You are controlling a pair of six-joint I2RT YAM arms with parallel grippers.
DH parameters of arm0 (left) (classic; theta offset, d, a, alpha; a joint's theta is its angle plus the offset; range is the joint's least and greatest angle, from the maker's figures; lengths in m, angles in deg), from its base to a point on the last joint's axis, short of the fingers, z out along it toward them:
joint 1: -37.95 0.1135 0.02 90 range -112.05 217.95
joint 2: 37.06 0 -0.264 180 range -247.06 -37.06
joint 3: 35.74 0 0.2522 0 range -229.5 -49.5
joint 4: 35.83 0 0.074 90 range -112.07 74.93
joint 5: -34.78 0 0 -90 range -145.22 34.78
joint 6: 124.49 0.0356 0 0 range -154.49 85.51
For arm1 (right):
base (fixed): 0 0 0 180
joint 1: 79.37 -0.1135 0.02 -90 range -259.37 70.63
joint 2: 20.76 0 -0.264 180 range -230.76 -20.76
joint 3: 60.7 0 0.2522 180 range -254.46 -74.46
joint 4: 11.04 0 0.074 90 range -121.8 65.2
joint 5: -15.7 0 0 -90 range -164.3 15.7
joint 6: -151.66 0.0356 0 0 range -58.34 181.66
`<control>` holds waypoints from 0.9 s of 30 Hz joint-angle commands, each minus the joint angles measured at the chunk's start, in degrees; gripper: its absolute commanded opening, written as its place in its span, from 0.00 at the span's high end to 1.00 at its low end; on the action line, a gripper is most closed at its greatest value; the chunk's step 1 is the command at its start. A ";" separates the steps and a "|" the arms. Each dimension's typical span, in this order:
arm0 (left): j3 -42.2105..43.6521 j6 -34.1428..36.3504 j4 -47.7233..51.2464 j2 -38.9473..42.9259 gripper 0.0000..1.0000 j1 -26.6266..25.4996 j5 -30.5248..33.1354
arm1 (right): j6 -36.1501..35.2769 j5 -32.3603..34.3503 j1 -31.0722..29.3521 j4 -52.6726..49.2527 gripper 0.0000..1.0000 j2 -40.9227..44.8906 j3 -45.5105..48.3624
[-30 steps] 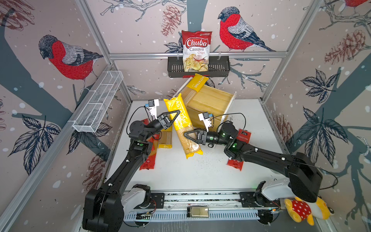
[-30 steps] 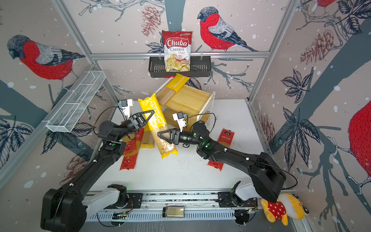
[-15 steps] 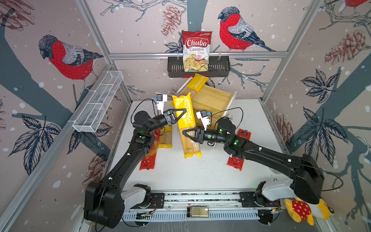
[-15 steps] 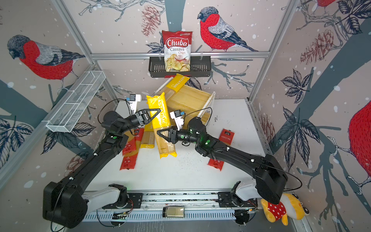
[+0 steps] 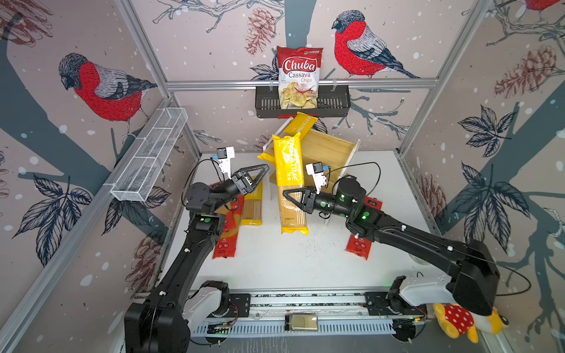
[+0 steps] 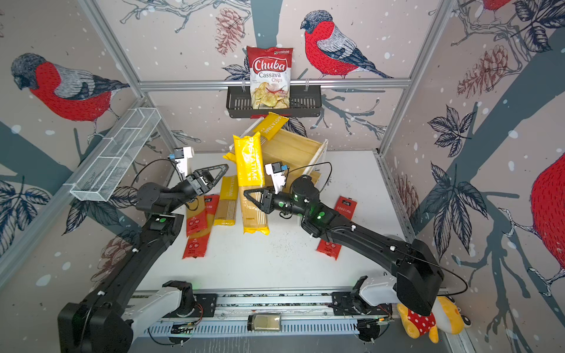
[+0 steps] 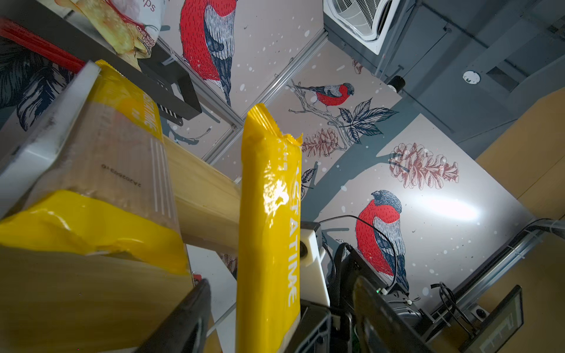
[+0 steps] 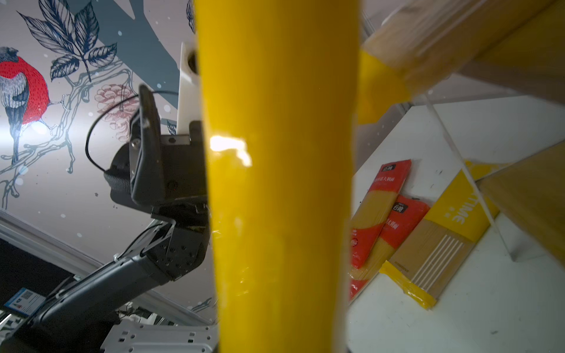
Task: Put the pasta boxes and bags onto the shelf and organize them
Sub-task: 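Open the left gripper while the right lifts the pack toward the top shelf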
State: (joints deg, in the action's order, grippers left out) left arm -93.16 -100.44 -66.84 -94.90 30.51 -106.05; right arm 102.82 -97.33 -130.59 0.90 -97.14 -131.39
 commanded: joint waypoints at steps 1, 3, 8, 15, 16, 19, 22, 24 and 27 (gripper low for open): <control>2.44 -0.45 -3.03 2.91 0.17 -0.02 2.50 | 1.58 3.77 0.97 11.22 0.88 1.27 -1.99; 5.15 0.83 -2.57 5.11 0.13 -1.31 6.03 | 1.81 6.03 1.62 11.13 0.87 1.55 -3.41; 10.49 5.61 -2.23 8.51 0.11 -12.14 17.83 | 4.83 12.66 3.05 15.73 0.87 1.25 -3.93; 17.31 4.12 -8.93 8.85 0.10 -21.67 30.45 | 8.49 18.20 3.32 24.14 0.87 0.50 -1.58; 17.17 4.11 -9.78 7.91 0.09 -23.02 31.70 | 9.15 18.77 3.26 25.15 0.87 0.20 -1.31; 16.14 3.86 -12.91 4.03 0.10 -26.79 33.88 | 11.61 19.50 3.28 27.56 0.87 -0.47 -1.33; 14.37 3.07 -16.09 -0.33 0.12 -29.07 35.16 | 14.23 20.24 2.56 29.71 0.86 -1.28 -1.36; 13.74 1.50 -18.40 -2.33 0.15 -29.47 36.16 | 15.71 20.39 2.10 31.57 0.85 -1.85 -0.92; 13.28 0.37 -20.74 -3.84 0.21 -29.69 37.99 | 16.09 21.35 1.28 31.59 0.83 -1.90 -0.60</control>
State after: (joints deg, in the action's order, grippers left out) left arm -78.99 -98.95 -80.31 -97.99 1.11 -71.01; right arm 117.36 -77.24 -128.84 22.51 -99.24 -131.85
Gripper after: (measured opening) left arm 0.796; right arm 0.242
